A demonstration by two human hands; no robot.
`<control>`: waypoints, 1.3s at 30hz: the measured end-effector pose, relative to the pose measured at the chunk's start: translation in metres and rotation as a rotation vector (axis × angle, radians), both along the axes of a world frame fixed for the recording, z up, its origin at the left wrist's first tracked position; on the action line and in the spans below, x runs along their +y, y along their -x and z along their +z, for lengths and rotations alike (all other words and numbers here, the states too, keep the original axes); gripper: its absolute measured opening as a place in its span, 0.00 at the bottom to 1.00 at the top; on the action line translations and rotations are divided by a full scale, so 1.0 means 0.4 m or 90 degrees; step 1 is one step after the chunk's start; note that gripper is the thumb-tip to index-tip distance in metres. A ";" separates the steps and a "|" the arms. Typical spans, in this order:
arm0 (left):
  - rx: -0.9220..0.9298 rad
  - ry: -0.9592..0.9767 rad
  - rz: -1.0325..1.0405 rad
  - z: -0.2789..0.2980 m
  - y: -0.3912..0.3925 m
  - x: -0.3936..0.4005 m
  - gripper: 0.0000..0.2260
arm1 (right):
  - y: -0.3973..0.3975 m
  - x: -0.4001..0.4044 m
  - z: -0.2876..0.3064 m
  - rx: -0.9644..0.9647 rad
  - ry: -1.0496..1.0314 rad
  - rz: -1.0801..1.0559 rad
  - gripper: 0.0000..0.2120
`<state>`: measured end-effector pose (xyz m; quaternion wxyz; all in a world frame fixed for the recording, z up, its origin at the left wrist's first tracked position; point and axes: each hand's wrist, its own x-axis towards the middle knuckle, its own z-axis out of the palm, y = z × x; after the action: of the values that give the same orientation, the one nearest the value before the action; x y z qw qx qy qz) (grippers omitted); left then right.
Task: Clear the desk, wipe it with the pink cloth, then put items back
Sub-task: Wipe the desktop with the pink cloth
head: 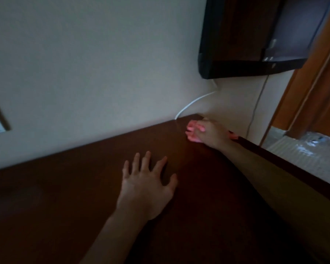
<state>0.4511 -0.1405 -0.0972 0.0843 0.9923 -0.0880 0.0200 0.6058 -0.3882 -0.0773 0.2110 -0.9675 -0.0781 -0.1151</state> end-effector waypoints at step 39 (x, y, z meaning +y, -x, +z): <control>0.034 -0.013 0.006 0.006 0.007 -0.011 0.31 | 0.227 0.010 -0.044 -0.061 0.098 0.139 0.18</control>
<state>0.4484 -0.1447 -0.0949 0.0764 0.9937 -0.0814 -0.0068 0.5150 -0.3844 -0.0950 0.1438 -0.9600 -0.2014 -0.1309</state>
